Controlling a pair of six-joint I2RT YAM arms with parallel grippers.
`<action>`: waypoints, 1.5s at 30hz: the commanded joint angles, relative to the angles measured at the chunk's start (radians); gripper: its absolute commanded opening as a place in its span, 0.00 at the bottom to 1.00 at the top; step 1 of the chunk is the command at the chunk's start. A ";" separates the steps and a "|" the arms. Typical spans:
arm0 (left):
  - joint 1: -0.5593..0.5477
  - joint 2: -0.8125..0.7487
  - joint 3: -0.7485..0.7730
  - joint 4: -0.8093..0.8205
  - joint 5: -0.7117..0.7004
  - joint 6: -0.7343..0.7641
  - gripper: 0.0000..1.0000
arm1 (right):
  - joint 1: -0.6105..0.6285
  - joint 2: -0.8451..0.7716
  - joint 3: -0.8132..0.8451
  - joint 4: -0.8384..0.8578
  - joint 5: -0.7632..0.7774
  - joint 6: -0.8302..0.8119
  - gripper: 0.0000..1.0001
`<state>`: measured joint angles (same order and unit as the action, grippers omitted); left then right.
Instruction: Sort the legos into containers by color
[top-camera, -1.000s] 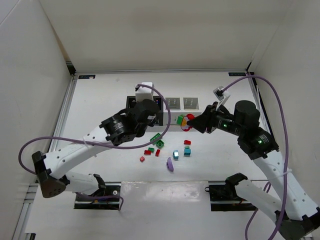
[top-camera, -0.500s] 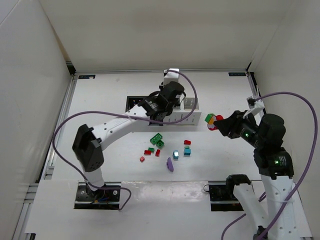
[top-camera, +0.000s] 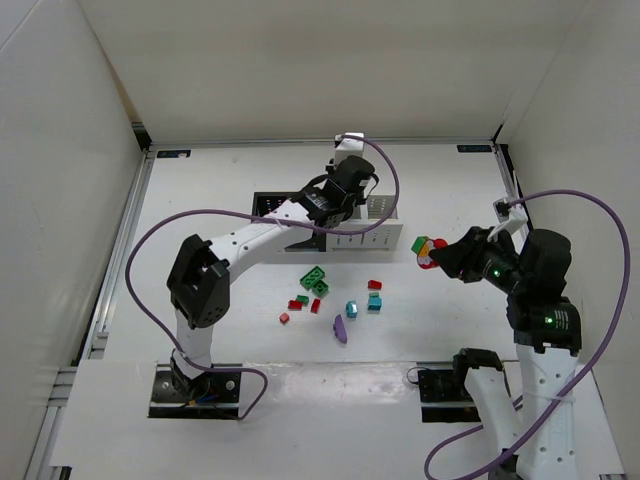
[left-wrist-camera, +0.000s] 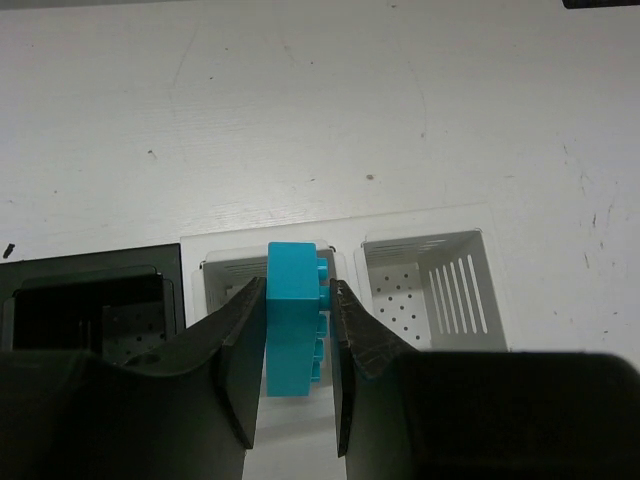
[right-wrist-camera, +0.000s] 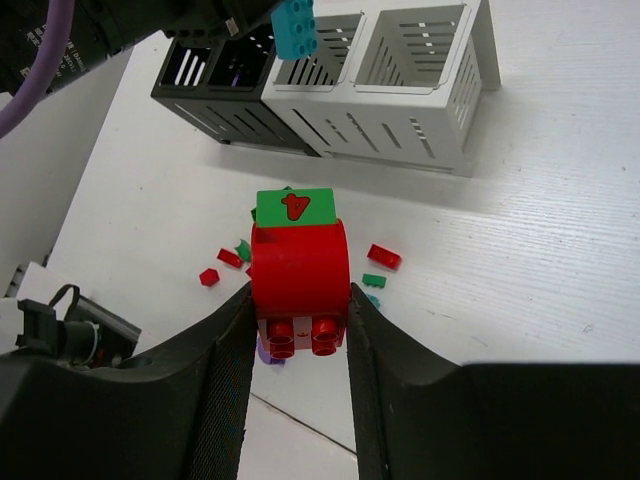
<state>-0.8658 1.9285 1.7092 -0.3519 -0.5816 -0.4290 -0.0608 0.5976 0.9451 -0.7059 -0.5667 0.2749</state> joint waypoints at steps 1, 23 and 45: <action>0.005 -0.023 0.018 0.019 0.028 0.003 0.00 | 0.016 0.005 0.017 0.005 0.031 -0.031 0.00; 0.122 -0.163 -0.117 0.103 0.038 0.024 0.00 | 0.059 0.036 0.024 -0.009 0.113 -0.059 0.00; 0.062 -0.046 -0.030 0.030 0.120 -0.020 0.35 | 0.115 0.030 0.020 -0.032 0.186 -0.077 0.00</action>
<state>-0.8017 1.8954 1.6367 -0.3054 -0.4770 -0.4347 0.0441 0.6357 0.9455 -0.7483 -0.3988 0.2157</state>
